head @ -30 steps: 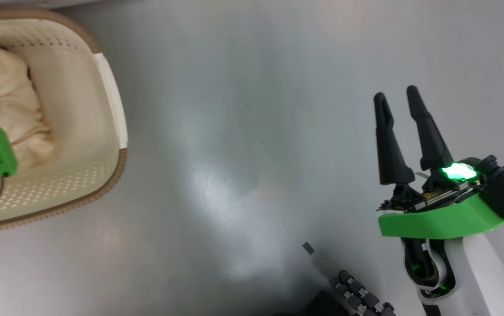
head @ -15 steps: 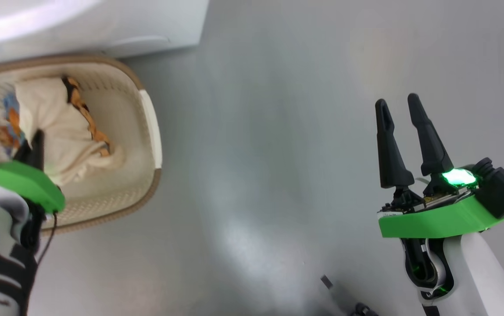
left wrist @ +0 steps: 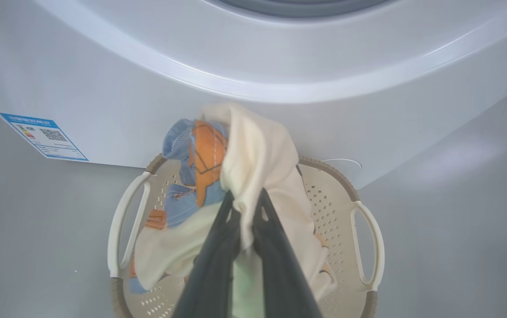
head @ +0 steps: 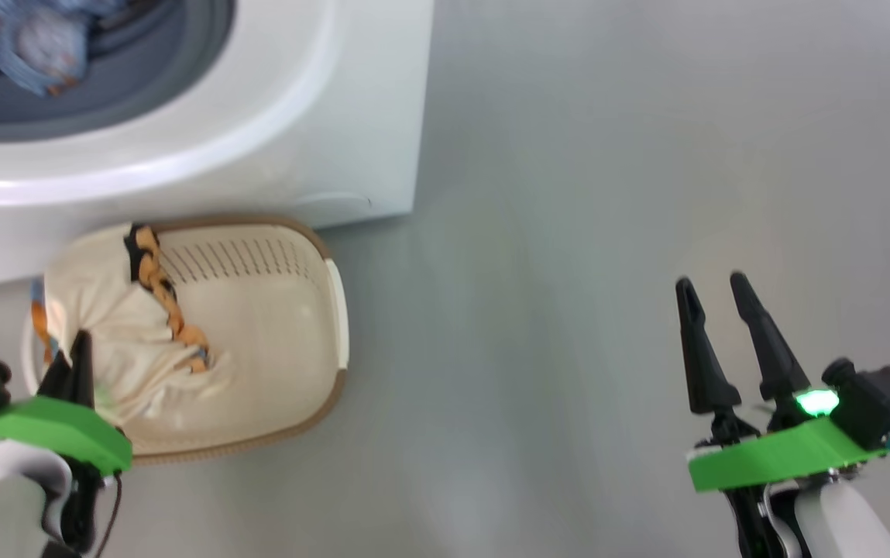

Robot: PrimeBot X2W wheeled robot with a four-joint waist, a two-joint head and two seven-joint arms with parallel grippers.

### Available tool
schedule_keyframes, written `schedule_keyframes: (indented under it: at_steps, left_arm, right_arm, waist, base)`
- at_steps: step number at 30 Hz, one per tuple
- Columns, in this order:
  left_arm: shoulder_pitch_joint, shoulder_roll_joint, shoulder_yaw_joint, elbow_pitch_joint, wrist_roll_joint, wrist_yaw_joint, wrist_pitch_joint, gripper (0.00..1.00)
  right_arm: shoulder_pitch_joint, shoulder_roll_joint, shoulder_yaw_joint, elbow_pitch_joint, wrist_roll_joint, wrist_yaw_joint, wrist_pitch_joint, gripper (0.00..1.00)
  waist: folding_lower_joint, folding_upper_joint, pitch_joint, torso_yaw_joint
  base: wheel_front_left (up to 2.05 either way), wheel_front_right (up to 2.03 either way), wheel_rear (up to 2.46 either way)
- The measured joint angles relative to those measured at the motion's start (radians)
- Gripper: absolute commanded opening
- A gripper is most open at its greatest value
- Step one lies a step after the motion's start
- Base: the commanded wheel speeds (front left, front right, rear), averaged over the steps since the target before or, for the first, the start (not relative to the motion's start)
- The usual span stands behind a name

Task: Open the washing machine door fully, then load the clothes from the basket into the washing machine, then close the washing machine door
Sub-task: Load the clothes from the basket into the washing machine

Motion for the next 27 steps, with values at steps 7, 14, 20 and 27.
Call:
schedule_keyframes:
  at_steps: [7,14,20,27]
  left_arm:
    - [0.145,-0.035,0.107,-0.13,0.072,0.0,0.0,0.0]
    - [0.295,-0.059,0.197,-0.268,0.139,0.0,0.0,0.0]
    - [0.388,-0.089,0.245,-0.387,0.198,0.0,0.0,0.0]
    - [0.517,-0.132,0.314,-0.536,0.262,0.0,0.0,0.0]
  right_arm:
    - [0.081,-0.026,-0.02,0.018,0.002,0.0,0.0,1.0]
    - [0.147,-0.039,-0.028,0.02,0.009,0.0,0.0,1.0]
    - [0.198,-0.045,-0.048,0.019,0.01,0.0,0.0,1.0]
    - [0.233,-0.052,-0.054,0.019,0.012,0.0,0.0,1.0]
  waist:
    - [0.0,0.0,-0.126,0.029]
    - [0.0,0.0,-0.231,0.057]
    - [0.0,0.0,-0.292,0.085]
    - [0.0,0.0,-0.344,0.109]
  base:
    - [0.0,0.0,0.0]
    - [0.0,0.0,0.0]
    - [0.0,0.0,0.0]
    - [0.0,0.0,0.0]
